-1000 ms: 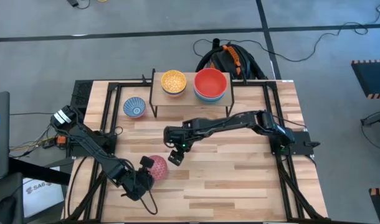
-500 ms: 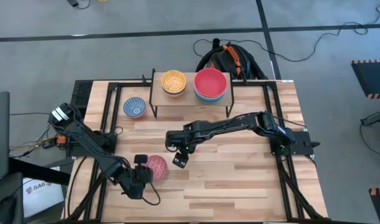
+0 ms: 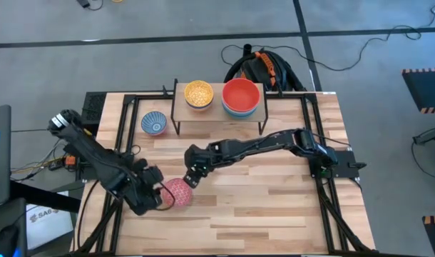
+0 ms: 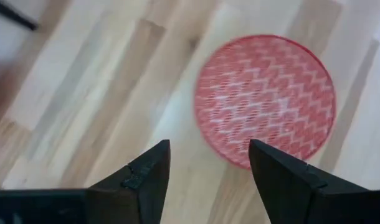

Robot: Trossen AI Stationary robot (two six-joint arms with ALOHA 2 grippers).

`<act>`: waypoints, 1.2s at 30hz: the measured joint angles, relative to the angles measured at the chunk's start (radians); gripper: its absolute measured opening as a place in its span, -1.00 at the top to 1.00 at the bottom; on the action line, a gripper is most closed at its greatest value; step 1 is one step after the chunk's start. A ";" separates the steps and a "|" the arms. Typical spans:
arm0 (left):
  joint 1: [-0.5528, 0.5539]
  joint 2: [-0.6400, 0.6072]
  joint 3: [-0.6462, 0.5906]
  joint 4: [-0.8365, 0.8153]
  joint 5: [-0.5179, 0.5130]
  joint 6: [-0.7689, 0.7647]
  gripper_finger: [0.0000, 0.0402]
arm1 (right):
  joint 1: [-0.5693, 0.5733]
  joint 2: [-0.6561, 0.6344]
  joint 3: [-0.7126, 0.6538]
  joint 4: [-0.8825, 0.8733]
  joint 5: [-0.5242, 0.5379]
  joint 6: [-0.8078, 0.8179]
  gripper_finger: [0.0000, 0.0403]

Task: Place and stack bowls onto a shelf
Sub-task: Stack the red patterned bowl on top of the yellow patterned bowl on the shelf

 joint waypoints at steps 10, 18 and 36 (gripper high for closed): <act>0.060 -0.158 0.001 -0.165 -0.016 -0.276 -0.01 | -0.029 0.097 0.001 0.177 -0.046 0.034 -0.29; 0.080 -0.184 0.000 -0.248 -0.019 -0.355 -0.01 | -0.018 0.170 0.000 0.199 -0.128 0.011 -0.29; 0.115 -0.184 -0.026 -0.257 -0.017 -0.384 -0.01 | -0.023 0.197 0.001 0.112 -0.137 -0.062 0.30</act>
